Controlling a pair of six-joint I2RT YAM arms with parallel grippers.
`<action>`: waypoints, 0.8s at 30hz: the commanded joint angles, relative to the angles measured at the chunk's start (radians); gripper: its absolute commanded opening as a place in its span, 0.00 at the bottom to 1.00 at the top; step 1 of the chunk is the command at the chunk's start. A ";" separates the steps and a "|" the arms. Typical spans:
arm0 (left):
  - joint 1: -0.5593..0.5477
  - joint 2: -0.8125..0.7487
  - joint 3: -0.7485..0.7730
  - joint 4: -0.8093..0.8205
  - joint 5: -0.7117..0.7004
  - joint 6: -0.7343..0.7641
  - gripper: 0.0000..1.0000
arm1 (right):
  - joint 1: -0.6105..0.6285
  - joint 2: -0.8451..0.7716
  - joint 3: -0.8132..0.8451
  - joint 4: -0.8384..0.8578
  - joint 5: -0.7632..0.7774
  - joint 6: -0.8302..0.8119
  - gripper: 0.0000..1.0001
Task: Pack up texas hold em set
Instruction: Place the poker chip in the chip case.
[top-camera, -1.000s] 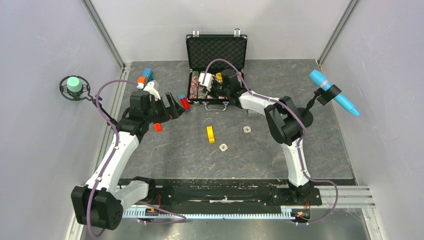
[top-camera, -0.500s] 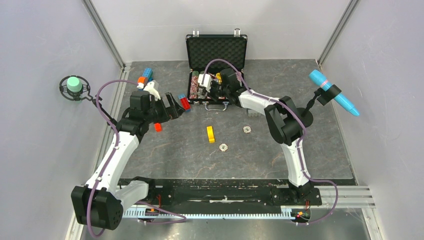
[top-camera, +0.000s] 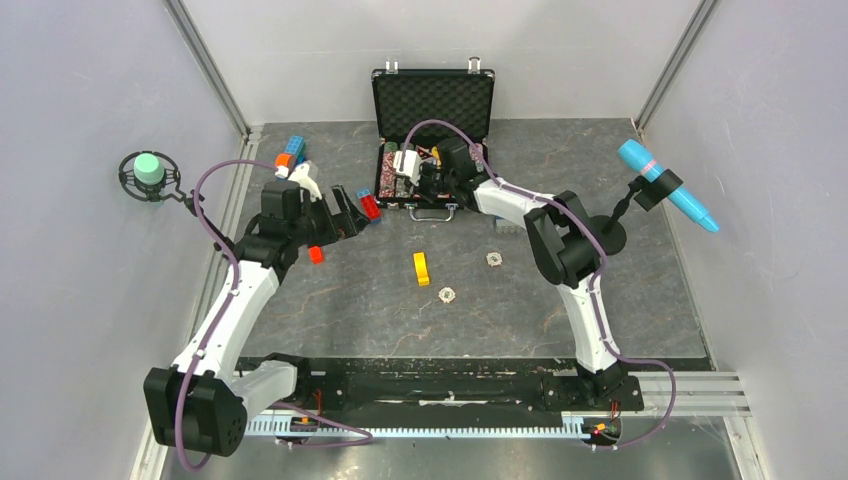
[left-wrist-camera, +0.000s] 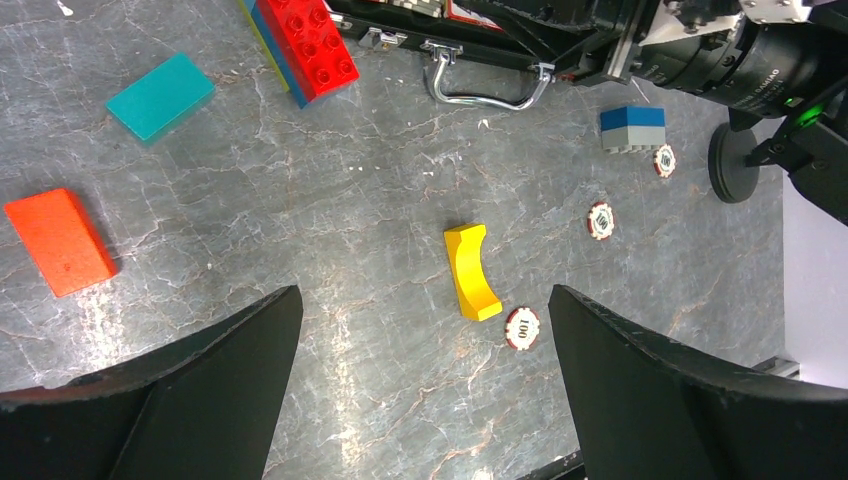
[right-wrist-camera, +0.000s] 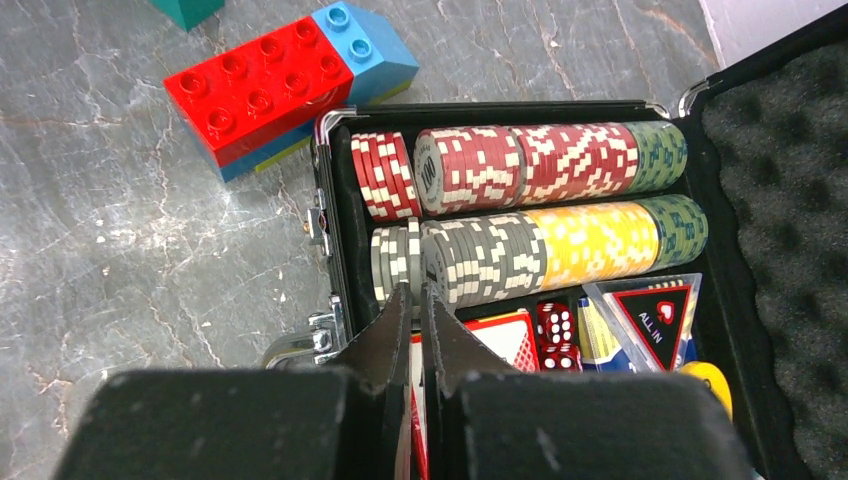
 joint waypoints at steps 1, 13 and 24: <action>0.007 0.002 -0.002 0.037 0.020 0.022 1.00 | 0.004 0.022 0.062 -0.019 0.020 -0.027 0.00; 0.012 0.008 -0.001 0.039 0.023 0.023 1.00 | 0.026 0.065 0.112 -0.064 0.105 -0.096 0.00; 0.014 0.005 -0.002 0.039 0.026 0.024 1.00 | 0.032 0.040 0.082 -0.053 0.139 -0.097 0.16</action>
